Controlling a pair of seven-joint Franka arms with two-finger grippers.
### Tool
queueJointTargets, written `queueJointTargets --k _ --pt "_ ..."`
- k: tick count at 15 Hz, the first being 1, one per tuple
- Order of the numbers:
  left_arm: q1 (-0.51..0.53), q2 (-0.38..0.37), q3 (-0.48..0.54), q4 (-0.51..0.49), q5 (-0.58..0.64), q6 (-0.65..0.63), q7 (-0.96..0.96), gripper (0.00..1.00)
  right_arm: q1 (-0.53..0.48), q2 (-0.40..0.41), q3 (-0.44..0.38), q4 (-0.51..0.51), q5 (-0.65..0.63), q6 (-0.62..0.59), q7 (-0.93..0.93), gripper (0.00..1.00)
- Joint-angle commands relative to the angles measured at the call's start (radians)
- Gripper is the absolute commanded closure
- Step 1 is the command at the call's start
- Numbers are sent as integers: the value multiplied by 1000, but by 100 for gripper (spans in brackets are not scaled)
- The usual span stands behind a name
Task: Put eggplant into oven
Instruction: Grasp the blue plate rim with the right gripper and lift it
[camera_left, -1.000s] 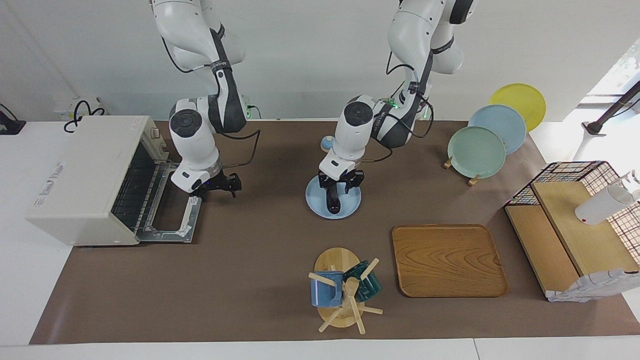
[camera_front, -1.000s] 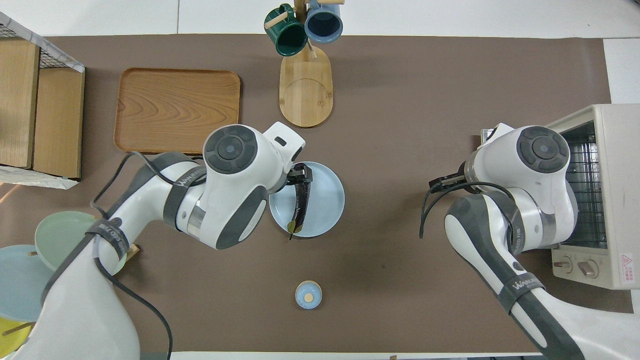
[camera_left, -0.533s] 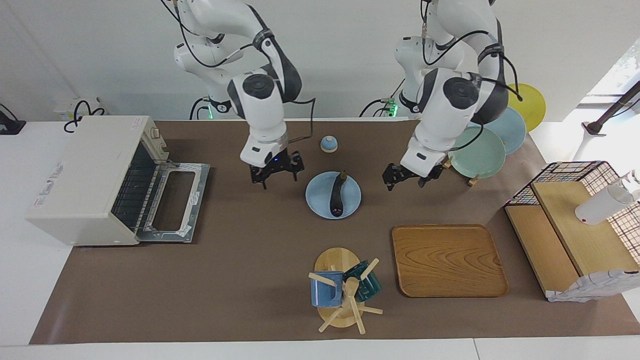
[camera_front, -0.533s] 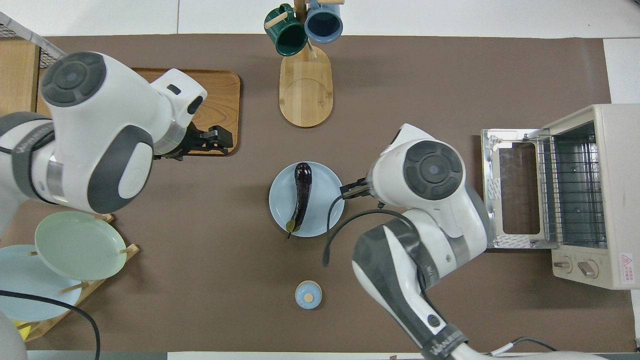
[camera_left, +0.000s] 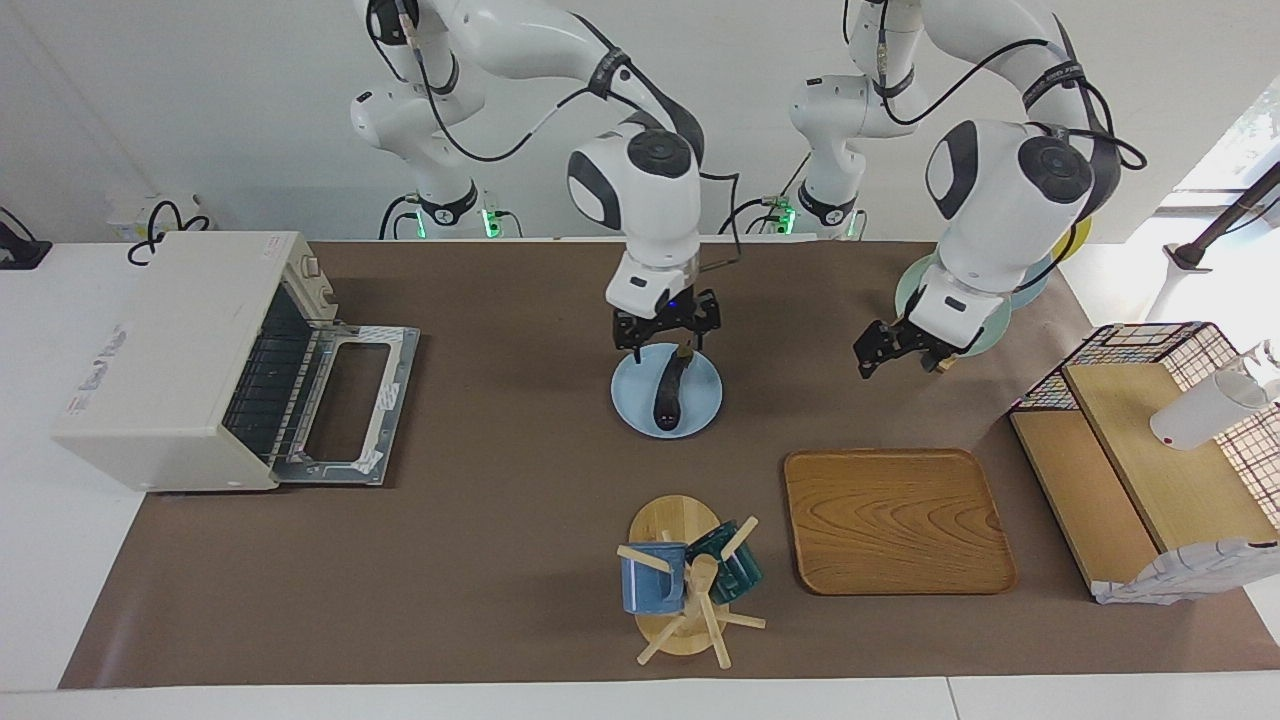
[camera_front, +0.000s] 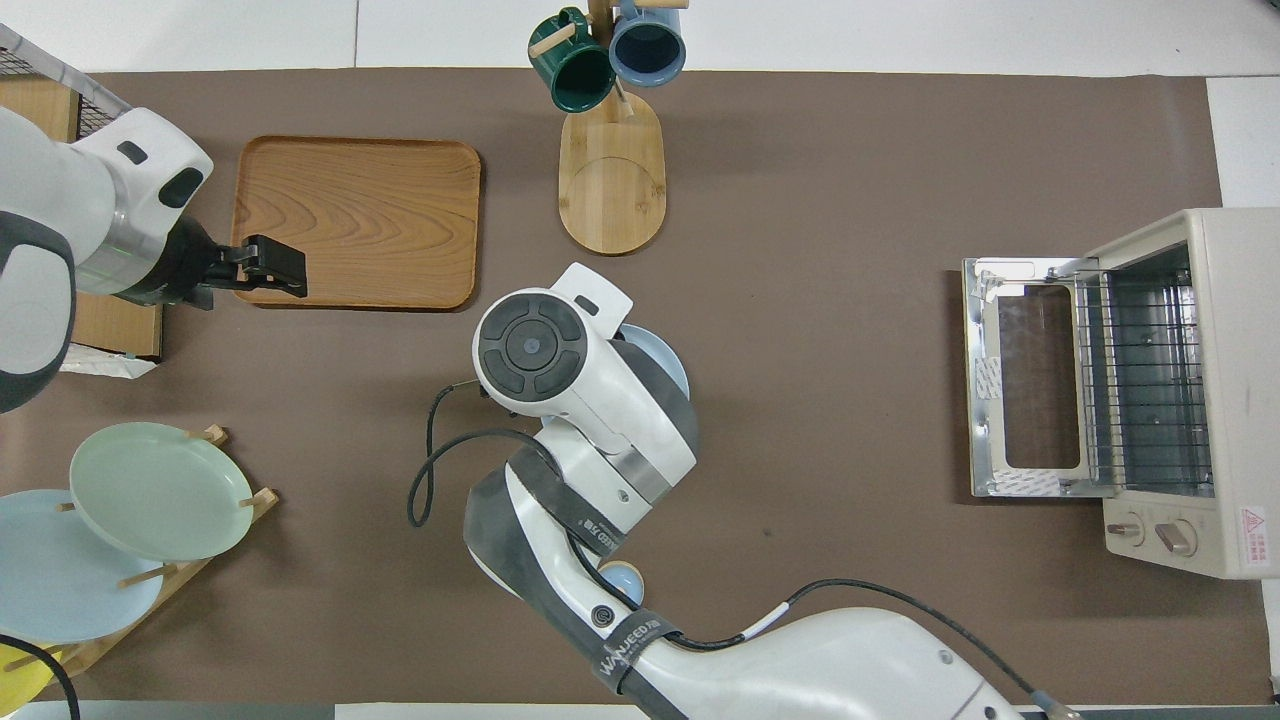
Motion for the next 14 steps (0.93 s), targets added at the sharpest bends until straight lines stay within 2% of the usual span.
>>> queueJointTargets --k 1,7,9,10,11,12,13,14 --pt "19 -68 -5 -31 -3 -46 22 0 10 -19 -3 -88 -16 113 14 0" --pt "6 -189 -5 -132 -3 -86 41 0 40 6 -3 -119 -41 139 20 0" --pt "3 -171 -2 -56 6 -103 38 0 41 1 -3 -153 -44 173 17 0" --pt "2 -149 6 1 25 -157 39 0 41 0 -3 -170 -45 194 15 2" --pt "-6 -122 12 61 47 -208 42 0 41 -2 -3 -171 -45 194 14 13" --pt "-12 -108 13 99 58 -246 45 0 41 -2 -3 -168 -45 190 12 32" --pt "-6 -105 13 115 60 -261 49 0 41 -2 -3 -170 -44 196 14 48" --pt "0 -102 9 116 60 -259 49 0 41 -2 -3 -171 -44 196 17 59"
